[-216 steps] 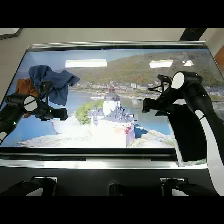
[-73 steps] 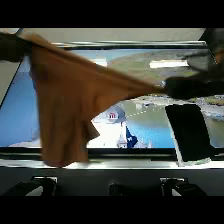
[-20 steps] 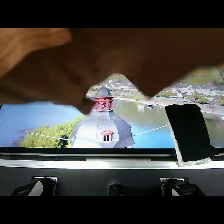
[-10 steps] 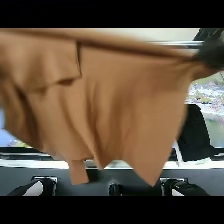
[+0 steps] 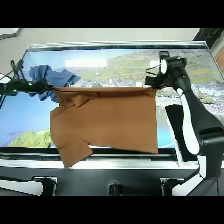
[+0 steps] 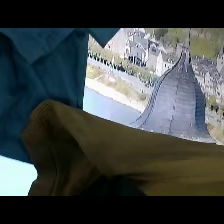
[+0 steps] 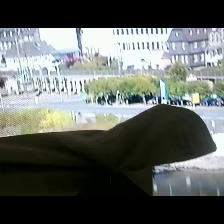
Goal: Fold the shirts.
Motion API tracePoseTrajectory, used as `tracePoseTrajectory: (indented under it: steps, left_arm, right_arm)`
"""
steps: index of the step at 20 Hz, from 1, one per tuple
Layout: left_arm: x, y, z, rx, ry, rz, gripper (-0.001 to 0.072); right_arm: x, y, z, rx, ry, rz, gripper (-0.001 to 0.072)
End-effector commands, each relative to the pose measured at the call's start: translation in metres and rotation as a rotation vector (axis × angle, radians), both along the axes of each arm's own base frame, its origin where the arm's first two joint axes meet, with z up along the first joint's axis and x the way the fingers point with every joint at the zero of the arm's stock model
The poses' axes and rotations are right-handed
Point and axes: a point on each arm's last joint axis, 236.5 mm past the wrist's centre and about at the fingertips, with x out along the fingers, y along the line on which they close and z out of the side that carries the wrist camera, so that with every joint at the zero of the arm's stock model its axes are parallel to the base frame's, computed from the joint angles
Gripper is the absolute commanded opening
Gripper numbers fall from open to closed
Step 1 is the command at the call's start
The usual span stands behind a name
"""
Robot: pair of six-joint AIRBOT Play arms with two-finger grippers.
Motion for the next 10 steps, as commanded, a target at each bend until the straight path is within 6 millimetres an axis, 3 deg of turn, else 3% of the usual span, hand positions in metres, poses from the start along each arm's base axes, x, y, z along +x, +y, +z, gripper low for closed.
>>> tracePoseTrajectory:
  steps: [1,3,5,6,7,10]
  left_arm:
    - [0.035,-0.003,-0.011,0.032,-0.115,0.009,0.0031]
    - [0.039,0.002,0.015,0.050,-0.156,-0.019,0.0031]
    - [0.019,0.002,0.029,0.045,-0.106,-0.086,0.0031]
    - [-0.003,0.002,0.020,0.048,-0.025,-0.138,0.0031]
    - [-0.030,0.006,-0.002,0.073,0.108,-0.171,0.0031]
    - [-0.098,0.008,-0.051,0.076,0.409,-0.220,0.0030]
  right_arm:
    - [0.052,0.005,0.013,0.096,-0.212,-0.061,0.0032]
    - [0.045,-0.011,0.034,0.086,-0.216,-0.080,0.0032]
    - [0.004,-0.026,0.040,0.030,-0.074,-0.046,0.0033]
    - [-0.024,-0.029,0.034,0.011,0.042,-0.046,0.0033]
    - [-0.052,-0.025,0.023,0.019,0.169,-0.042,0.0033]
    - [-0.113,-0.002,-0.014,0.098,0.446,0.024,0.0033]
